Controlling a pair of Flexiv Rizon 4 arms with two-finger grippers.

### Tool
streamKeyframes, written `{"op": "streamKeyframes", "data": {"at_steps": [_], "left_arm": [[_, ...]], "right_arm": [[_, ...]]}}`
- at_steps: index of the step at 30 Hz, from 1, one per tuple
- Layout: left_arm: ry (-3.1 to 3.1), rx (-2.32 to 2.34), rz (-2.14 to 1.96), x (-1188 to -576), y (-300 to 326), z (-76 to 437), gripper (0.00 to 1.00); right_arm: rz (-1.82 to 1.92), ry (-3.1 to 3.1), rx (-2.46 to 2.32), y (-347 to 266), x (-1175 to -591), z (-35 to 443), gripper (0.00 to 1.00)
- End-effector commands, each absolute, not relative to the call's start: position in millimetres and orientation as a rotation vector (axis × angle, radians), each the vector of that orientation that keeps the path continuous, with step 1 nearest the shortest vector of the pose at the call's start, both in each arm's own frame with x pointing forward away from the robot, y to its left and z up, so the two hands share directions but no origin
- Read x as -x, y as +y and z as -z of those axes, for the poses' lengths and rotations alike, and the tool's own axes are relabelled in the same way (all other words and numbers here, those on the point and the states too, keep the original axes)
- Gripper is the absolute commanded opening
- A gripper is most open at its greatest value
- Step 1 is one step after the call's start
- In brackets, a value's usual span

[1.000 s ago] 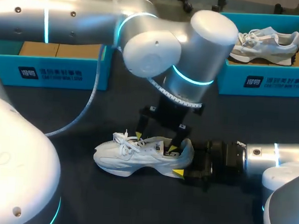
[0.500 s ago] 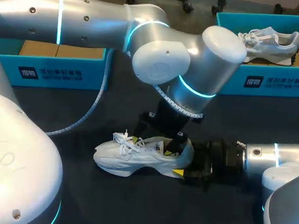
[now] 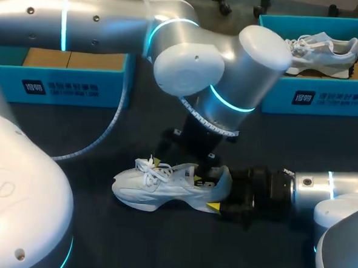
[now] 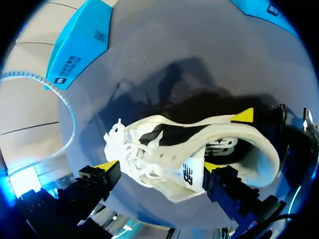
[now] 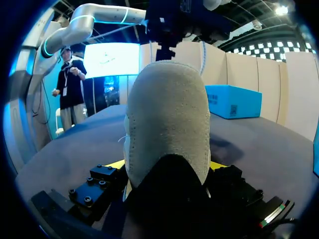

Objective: Take the shoe out of the shoebox, open the shoe tongue, remove and reinsert the insole, then place the shoe into the shoebox

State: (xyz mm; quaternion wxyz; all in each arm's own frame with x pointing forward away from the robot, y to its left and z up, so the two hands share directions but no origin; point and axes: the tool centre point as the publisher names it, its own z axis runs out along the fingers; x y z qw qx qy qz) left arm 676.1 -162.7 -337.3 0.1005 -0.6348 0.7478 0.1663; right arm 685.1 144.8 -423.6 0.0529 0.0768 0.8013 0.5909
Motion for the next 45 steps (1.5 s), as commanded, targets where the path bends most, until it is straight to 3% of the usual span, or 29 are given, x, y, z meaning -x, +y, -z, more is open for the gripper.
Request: {"op": "streamKeyframes", "data": {"at_steps": [1,6,9,13,15,17,45], "left_arm": [[2.241,1.895,-0.437,-672,-149,331,0.95],[2.274,1.905,-0.438,-674,-147,329,0.75],[2.285,1.915,-0.432,-674,-147,329,0.49],[2.307,1.917,-0.39,-674,-146,327,0.36],[2.323,1.923,-0.368,-673,-145,326,0.22],[2.331,1.949,-0.34,-674,-144,325,0.0],[2.688,2.233,0.35,-678,-78,291,0.0]], "right_arm": [[-1.791,2.436,-0.235,149,-687,426,0.0],[-1.791,2.436,-0.235,149,-687,426,0.0],[-1.791,2.436,-0.235,149,-687,426,0.0],[-1.791,2.436,-0.235,149,-687,426,0.0],[-1.791,2.436,-0.235,149,-687,426,0.0],[-1.791,2.436,-0.235,149,-687,426,0.0],[-1.791,2.436,-0.235,149,-687,426,0.0]]}}
